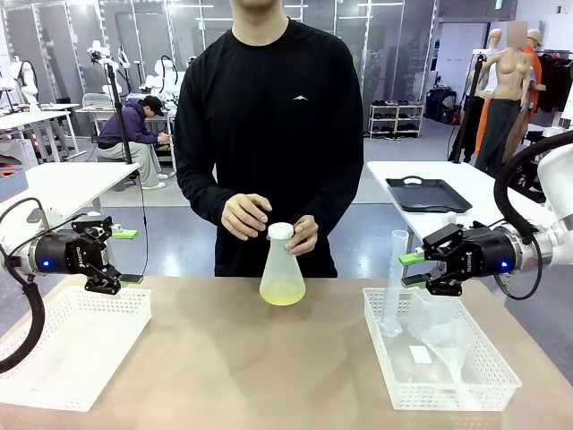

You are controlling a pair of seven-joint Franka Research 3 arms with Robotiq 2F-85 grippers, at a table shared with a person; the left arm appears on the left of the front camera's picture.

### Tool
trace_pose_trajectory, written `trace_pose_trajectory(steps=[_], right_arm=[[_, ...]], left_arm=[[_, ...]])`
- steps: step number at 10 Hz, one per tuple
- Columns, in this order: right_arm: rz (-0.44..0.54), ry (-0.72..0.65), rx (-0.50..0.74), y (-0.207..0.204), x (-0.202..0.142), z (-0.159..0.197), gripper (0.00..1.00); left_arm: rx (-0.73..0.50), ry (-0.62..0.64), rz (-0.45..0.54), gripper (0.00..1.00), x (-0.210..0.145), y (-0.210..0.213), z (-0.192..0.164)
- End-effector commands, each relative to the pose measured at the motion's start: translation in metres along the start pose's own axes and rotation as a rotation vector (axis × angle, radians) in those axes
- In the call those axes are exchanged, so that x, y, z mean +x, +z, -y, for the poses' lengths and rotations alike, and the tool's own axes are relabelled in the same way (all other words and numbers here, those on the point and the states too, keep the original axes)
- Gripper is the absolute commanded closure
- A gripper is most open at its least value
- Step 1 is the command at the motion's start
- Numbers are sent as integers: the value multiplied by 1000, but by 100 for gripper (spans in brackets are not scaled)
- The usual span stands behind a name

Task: Prepare the solutions needed for the experiment.
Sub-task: When the human places the Big flask in the center of the table, pick up the Big flask and place it in the left Organizing basket.

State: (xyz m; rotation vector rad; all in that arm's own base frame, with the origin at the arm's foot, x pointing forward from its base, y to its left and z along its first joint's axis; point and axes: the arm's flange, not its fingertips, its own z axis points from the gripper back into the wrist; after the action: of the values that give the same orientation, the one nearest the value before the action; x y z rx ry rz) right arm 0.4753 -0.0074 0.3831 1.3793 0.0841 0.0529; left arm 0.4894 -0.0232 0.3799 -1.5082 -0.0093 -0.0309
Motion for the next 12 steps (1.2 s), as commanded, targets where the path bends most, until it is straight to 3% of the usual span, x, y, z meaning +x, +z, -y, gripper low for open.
trace_pose_trajectory(steps=[1, 4, 5, 12], right_arm=[[27, 59, 34, -1, -3, 1, 53], [70, 45, 79, -2, -9, 5, 53], [25, 27, 28, 1, -1, 4, 53], [25, 27, 28, 1, -1, 4, 53]], left_arm=[[-4, -1, 2, 0, 0, 0, 2], [-4, -1, 2, 0, 0, 0, 2], [-4, -1, 2, 0, 0, 0, 2], [-4, -1, 2, 0, 0, 0, 2]])
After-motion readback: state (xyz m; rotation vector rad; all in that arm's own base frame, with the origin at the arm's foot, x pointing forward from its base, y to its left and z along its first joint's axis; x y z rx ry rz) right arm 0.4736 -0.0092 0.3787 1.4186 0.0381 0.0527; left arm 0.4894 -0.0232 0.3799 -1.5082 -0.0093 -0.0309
